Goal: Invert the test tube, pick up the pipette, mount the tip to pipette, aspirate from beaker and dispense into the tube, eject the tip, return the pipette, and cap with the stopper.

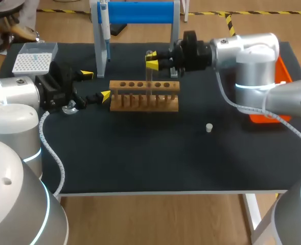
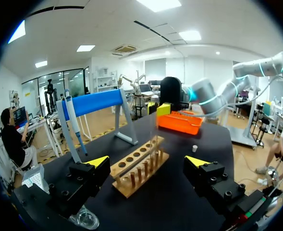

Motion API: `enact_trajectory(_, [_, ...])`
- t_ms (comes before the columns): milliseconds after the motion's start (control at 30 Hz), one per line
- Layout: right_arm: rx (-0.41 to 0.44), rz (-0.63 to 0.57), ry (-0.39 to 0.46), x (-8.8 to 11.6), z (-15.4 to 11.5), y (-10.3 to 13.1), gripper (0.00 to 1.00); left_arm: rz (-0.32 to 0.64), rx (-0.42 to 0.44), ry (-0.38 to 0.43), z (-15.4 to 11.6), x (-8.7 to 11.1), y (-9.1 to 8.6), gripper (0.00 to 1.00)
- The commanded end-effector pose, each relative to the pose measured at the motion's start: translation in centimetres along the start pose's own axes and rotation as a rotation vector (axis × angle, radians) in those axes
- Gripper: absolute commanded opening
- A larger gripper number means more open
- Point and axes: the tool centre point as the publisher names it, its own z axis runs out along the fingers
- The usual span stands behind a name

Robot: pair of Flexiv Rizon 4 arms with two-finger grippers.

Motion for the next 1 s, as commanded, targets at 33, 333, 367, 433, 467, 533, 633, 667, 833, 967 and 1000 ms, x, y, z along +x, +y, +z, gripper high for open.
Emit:
enact_trajectory(33, [0.008, 0.000, -0.010, 0.4, -0.1, 0.6, 0.00, 0.001, 0.005, -0.007, 0.2, 0.1, 0.2, 1.00])
enact_trajectory(333, [0.009, -0.013, -0.018, 0.8, -0.1, 1.4, 0.00, 0.001, 0.005, -0.007, 0.2, 0.1, 0.2, 1.00])
enact_trajectory(367, [0.010, -0.015, -0.020, 0.8, -0.2, 1.4, 0.00, 0.001, 0.005, -0.007, 0.2, 0.1, 0.2, 1.00])
enact_trajectory(433, [0.009, -0.017, -0.025, 0.8, -0.3, 1.7, 0.00, 0.001, 0.005, -0.007, 0.2, 0.1, 0.2, 1.00])
enact_trajectory(467, [0.008, -0.018, -0.027, 0.8, -0.3, 1.7, 0.00, 0.001, 0.005, -0.007, 0.2, 0.1, 0.2, 1.00])
enact_trajectory(533, [0.006, -0.020, -0.030, 0.9, -0.4, 2.0, 0.00, 0.001, 0.005, -0.007, 0.2, 0.1, 0.2, 1.00])
enact_trajectory(633, [-0.003, -0.023, -0.038, 0.9, -0.4, 2.3, 0.00, 0.001, 0.005, -0.007, 0.2, 0.1, 0.2, 1.00])
enact_trajectory(667, [-0.009, -0.021, -0.041, 1.0, -0.4, 2.4, 0.00, 0.001, 0.005, -0.007, 0.2, 0.1, 0.2, 1.00])
enact_trajectory(833, [-0.011, -0.013, -0.051, 1.2, -0.5, 3.1, 0.00, 0.001, 0.005, -0.007, 0.2, 0.1, 0.2, 1.00])
enact_trajectory(967, [-0.008, -0.007, -0.055, 1.8, -1.1, 4.2, 0.00, 0.001, 0.005, -0.007, 0.2, 0.1, 0.2, 1.00])
enact_trajectory(1000, [-0.005, -0.006, -0.059, 2.0, -1.3, 4.4, 0.00, 0.001, 0.005, -0.007, 0.2, 0.1, 0.2, 1.00])
